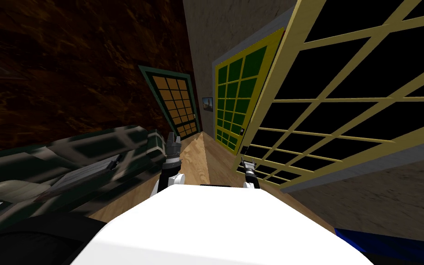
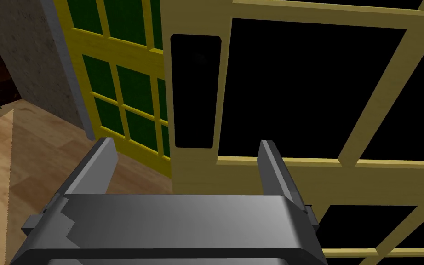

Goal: Pull the door open

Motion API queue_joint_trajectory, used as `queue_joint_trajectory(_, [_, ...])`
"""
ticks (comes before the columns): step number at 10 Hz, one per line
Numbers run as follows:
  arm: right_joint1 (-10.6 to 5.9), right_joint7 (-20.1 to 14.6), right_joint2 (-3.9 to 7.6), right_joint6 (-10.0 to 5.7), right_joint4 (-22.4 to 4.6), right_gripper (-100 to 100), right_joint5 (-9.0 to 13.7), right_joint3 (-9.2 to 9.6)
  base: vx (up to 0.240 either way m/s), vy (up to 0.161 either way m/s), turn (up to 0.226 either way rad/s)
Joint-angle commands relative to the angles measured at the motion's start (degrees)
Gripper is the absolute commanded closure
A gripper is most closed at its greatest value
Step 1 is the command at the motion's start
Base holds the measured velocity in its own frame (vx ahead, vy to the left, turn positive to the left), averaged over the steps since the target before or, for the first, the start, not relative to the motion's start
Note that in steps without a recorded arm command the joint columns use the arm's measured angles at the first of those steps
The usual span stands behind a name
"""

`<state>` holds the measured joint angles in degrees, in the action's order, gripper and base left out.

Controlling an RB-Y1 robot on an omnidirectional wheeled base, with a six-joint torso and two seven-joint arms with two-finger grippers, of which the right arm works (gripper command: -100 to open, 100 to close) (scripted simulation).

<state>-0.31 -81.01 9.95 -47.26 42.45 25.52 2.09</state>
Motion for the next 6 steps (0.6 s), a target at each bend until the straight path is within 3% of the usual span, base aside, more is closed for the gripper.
queue_joint_trajectory(1, [0.0,0.0,0.0,0.0,0.0,-100,0.0,0.0,-0.046,-0.011,0.007])
queue_joint_trajectory(2, [0.48,-1.54,1.32,-0.48,-0.57,-100,0.46,-0.44,0.125,0.003,0.136])
queue_joint_trajectory(3, [0.48,-1.54,1.32,-0.48,-0.57,-100,0.46,-0.44,0.19,0.006,0.078])
queue_joint_trajectory(4, [0.93,-2.72,2.52,-0.93,-1.07,-100,0.84,-0.87,0.247,0.007,0.089])
queue_joint_trajectory(6, [1.08,-3.13,2.94,-1.09,-1.25,-100,0.97,-1.02,0.172,-0.008,0.072])
